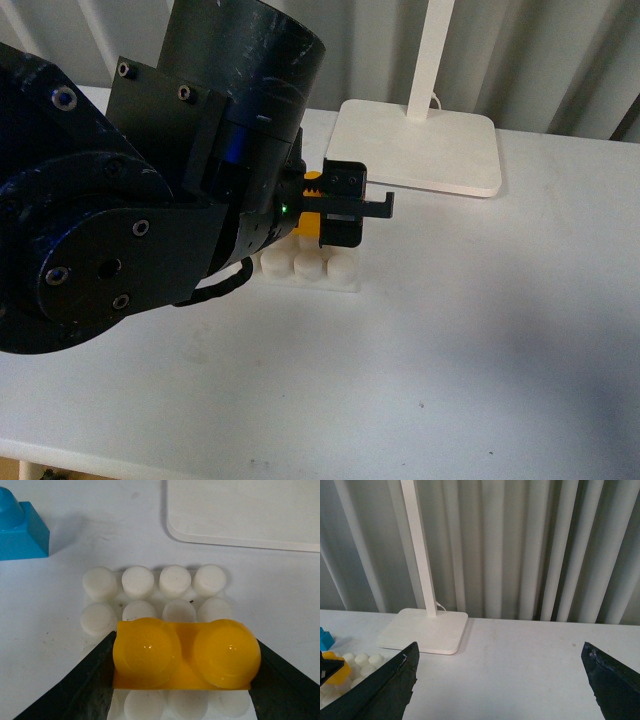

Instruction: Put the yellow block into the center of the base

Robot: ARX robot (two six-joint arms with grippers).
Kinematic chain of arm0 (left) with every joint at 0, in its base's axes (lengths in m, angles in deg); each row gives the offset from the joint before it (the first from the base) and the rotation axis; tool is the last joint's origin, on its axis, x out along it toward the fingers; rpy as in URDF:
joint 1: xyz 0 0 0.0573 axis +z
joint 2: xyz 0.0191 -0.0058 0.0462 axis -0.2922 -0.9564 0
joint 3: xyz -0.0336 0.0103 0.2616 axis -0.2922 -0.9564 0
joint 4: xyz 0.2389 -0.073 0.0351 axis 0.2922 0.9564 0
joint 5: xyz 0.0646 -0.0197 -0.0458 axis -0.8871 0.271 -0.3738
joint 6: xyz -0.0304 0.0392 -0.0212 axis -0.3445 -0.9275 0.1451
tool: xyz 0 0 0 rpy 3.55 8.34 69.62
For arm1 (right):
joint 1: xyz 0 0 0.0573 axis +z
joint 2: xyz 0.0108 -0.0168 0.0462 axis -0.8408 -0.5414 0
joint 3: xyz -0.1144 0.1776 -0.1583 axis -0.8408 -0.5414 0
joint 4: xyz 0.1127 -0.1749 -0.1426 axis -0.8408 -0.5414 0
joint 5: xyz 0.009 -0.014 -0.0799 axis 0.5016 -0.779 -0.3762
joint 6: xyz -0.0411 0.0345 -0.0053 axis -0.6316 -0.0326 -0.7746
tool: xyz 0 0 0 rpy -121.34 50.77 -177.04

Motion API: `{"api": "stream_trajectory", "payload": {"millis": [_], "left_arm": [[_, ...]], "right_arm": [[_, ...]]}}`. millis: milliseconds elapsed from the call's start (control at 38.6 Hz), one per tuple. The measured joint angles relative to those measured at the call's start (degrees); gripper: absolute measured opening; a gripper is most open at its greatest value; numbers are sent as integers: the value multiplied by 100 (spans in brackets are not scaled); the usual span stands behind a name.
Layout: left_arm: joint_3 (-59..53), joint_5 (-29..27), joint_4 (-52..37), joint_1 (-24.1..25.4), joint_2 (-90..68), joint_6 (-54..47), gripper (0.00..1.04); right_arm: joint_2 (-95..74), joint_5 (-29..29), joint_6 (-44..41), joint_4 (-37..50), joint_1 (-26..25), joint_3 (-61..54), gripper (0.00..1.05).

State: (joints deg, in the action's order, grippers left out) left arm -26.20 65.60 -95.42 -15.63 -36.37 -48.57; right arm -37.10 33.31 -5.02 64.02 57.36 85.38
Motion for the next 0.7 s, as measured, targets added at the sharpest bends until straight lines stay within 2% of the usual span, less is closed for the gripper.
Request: {"api": "stream_trajectory", "payload": {"millis": [700], "left_arm": [[76, -55, 4, -79, -258, 127, 66]], "right_arm": [[0, 0, 2, 0, 0, 0, 95]]}}
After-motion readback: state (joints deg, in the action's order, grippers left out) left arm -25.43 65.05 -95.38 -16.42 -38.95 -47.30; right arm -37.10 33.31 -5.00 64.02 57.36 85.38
